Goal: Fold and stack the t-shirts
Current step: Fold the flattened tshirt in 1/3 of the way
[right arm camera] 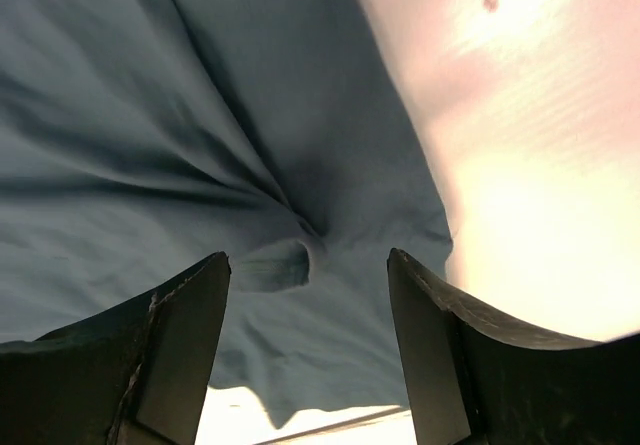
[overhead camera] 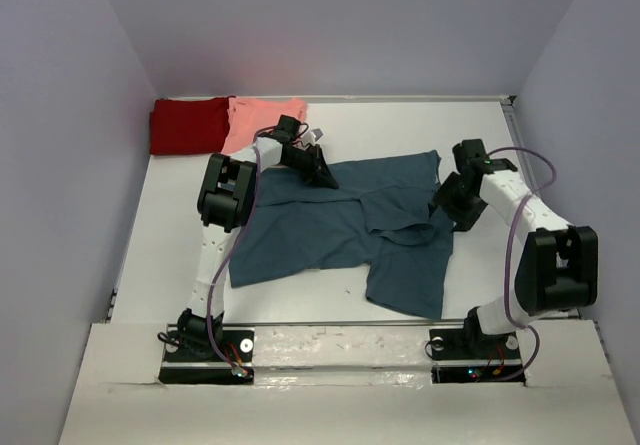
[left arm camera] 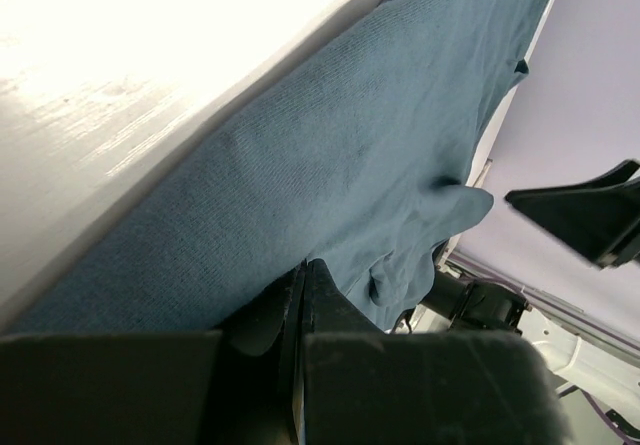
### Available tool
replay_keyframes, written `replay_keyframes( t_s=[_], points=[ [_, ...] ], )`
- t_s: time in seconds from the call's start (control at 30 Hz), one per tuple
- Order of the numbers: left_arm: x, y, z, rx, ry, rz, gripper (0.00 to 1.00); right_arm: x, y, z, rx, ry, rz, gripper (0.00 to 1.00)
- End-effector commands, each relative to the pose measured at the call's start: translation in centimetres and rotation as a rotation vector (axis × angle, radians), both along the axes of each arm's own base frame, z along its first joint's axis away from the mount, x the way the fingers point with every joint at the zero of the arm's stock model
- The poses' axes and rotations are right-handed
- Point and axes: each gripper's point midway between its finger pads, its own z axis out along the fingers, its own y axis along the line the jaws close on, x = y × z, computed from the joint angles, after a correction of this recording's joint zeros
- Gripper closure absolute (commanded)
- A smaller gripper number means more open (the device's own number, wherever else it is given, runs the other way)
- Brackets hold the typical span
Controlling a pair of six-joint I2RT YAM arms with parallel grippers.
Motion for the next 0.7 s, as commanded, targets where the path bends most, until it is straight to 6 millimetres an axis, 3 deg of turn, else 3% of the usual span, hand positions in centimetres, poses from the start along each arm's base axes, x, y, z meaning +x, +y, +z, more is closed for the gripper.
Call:
replay_keyframes(
  t_s=[0.0, 0.03, 0.2, 0.43, 0.53, 0.57, 0.6, 0.67],
  points=[
    [-0.1, 1.4, -2.1, 0.065, 0.037, 0.027, 0.92, 4.1, 1.0, 5.0, 0.206, -0.234, 0.026, 0.3],
    [0.0, 1.4, -2.0, 0.063, 0.036, 0.028, 0.92, 4.5, 0.2, 5.0, 0.226, -0.249, 0.003, 0.3],
    [0.1, 1.3, -1.8, 0.056, 0.032, 0.028, 0.92, 6.2, 1.5, 5.4, 0.417, -0.329, 0.01, 0.3],
    [0.0, 1.4, -1.7, 0.053, 0.034, 0.027, 0.92, 6.0, 3.0, 3.3, 0.546, -0.315, -0.028, 0.36],
    [0.1, 1.6, -1.7, 0.053, 0.034, 0.031, 0.92, 5.9, 2.7, 1.6, 0.524, -0.31, -0.028, 0.56],
    [0.2, 1.6, -1.6, 0.052, 0.034, 0.033, 0.92, 6.0, 2.7, 1.1, 0.524, -0.301, -0.027, 0.71],
    [0.2, 1.7, -1.7, 0.051, 0.036, 0.034, 0.92, 6.3, 2.8, 0.8, 0.532, -0.301, -0.022, 0.77],
    [0.3, 1.7, -1.7, 0.051, 0.034, 0.036, 0.92, 6.6, 3.2, 0.0, 0.564, -0.273, -0.023, 0.73]
  ],
)
